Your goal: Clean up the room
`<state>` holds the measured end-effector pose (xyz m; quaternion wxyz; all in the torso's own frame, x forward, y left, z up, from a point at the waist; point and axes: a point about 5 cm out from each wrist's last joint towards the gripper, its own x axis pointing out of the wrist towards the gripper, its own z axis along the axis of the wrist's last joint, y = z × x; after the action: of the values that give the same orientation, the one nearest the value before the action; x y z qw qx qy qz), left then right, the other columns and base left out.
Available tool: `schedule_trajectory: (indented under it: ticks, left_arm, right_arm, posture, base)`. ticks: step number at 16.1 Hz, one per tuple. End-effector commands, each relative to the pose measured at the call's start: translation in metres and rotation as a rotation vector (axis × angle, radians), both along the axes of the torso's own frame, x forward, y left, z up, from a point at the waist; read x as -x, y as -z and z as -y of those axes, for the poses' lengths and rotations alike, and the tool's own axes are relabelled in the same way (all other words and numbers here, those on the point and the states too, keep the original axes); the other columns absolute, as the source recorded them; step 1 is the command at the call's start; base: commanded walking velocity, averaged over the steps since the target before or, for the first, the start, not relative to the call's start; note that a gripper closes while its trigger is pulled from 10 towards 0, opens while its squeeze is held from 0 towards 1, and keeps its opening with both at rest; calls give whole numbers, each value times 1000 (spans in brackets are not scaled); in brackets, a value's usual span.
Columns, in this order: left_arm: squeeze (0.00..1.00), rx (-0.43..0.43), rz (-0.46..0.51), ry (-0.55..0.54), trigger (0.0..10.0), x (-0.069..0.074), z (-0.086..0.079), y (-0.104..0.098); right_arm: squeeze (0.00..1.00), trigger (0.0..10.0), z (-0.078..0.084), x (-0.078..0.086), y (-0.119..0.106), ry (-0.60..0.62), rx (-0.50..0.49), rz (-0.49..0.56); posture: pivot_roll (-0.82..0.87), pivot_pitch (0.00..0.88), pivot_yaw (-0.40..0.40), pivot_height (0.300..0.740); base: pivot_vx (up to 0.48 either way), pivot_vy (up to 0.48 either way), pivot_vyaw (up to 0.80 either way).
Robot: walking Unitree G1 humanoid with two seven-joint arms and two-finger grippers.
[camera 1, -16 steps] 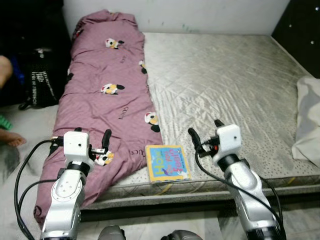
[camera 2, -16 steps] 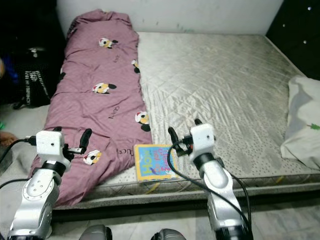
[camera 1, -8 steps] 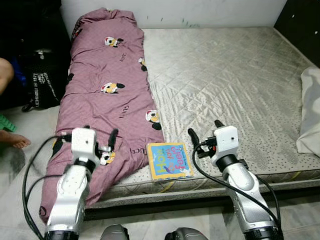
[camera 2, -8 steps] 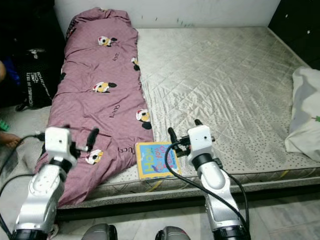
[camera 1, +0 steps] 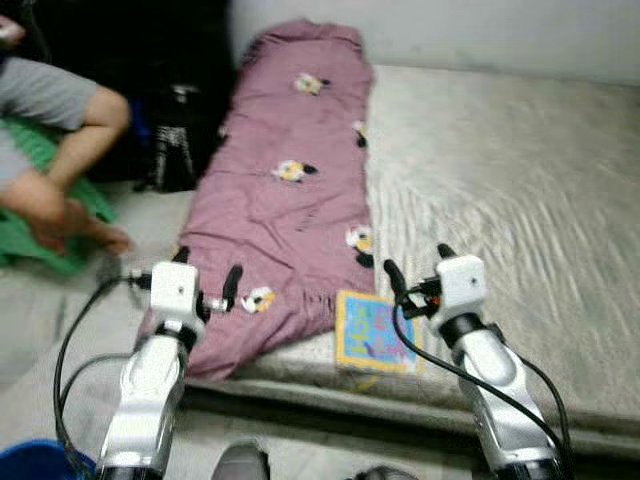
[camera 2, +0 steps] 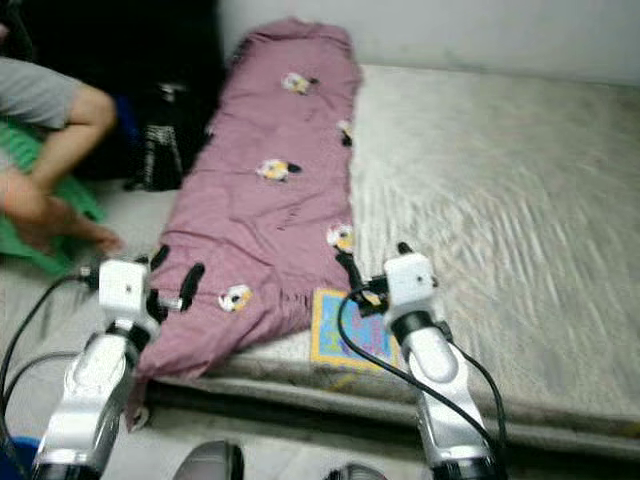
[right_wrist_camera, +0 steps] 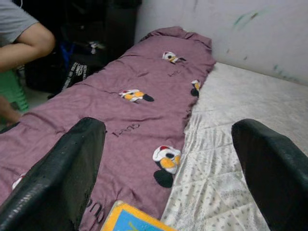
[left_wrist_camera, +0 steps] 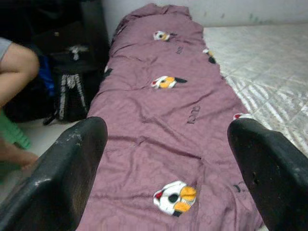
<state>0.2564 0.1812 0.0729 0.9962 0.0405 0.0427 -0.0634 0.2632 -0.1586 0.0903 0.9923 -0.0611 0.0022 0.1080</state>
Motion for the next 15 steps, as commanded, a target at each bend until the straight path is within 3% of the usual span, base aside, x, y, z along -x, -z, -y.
schedule_trajectory:
  ticks: [1,6,15]
  left_arm:
    - [0,-15,4,-7,10000,1,-4,-1]
    - [0,-6,13,8,10000,1,-4,-3]
    - [0,-4,14,2,10000,4,-5,-2]
  right_arm:
    - [0,10000,2,0,-4,26,1,22]
    - [0,10000,12,-3,-5,48,20,21]
    - [0,10000,13,-4,-4,15,49,16]
  posture:
    - [-47,47,-33,740]
    - [-44,53,-39,740]
    - [-33,49,-54,740]
  base:
    - [0,0,0]
    - [0,-163,0]
    - [0,-422,0]
